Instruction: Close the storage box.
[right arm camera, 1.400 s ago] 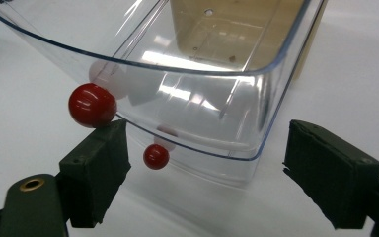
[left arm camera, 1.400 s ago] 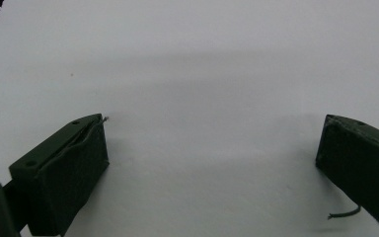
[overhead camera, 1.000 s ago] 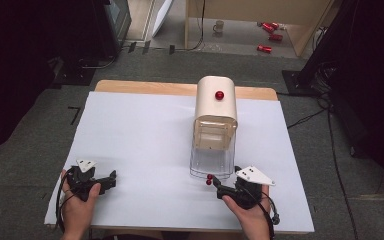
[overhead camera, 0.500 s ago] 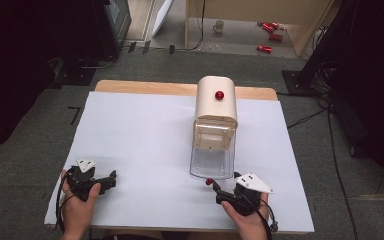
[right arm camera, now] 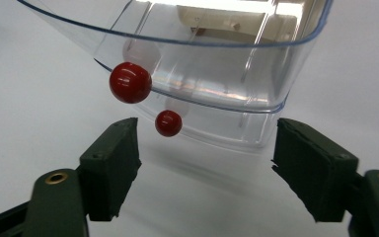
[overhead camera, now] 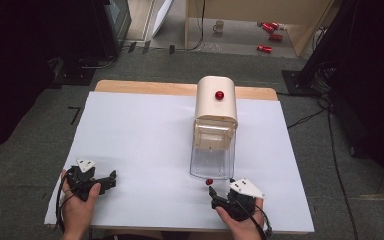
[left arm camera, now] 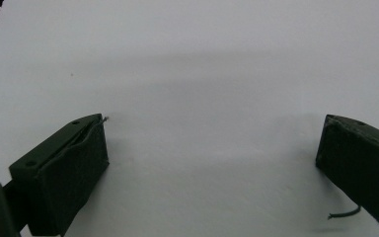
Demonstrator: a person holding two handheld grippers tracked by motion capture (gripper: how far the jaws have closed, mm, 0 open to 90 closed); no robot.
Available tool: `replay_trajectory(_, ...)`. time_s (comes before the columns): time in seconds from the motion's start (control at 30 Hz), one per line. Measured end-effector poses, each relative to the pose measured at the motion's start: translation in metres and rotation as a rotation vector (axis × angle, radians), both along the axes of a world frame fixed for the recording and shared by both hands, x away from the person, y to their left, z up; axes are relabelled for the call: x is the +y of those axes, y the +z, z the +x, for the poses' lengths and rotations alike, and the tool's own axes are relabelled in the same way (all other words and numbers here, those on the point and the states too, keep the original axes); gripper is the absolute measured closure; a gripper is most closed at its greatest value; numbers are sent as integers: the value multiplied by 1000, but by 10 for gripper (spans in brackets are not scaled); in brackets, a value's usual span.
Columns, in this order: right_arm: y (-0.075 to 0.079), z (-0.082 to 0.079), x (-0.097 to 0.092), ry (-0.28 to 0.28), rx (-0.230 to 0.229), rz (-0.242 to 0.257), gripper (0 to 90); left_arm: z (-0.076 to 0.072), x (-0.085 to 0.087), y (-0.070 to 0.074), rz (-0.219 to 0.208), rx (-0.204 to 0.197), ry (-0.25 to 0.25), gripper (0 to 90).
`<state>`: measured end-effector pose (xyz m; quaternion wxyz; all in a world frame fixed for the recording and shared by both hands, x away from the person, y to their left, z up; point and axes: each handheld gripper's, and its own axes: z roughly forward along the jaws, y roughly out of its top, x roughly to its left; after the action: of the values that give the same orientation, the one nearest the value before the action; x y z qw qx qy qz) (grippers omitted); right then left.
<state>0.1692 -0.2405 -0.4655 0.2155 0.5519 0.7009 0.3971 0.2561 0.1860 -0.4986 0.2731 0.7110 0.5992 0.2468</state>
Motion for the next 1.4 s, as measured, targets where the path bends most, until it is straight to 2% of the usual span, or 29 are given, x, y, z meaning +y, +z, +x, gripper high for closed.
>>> replay_trajectory(0.07,-1,-1,2,-5,-3,1,329,0,0,0,0,0,0,0)
replay_trajectory(0.1,-1,-1,2,-5,-3,1,329,0,0,0,0,0,0,0)
replay_trajectory(0.13,0,-3,3,-4,-10,3,393,0,0,0,0,-1,0,0)
replay_trajectory(0.23,3,-6,4,5,-19,14,471,0,0,0,0,0,0,0)
replay_trajectory(0.47,5,-7,12,61,-14,28,576,0,0,0,0,0,0,0)
replay_trajectory(0.67,8,-4,16,67,-21,26,667,0,0,0,0,0,0,0)
replay_trajectory(1.0,9,3,23,88,-16,15,762,0,0,0,0,0,0,0)
replay_trajectory(1.4,17,5,22,97,-18,34,780,0,0,0,0,0,0,0)
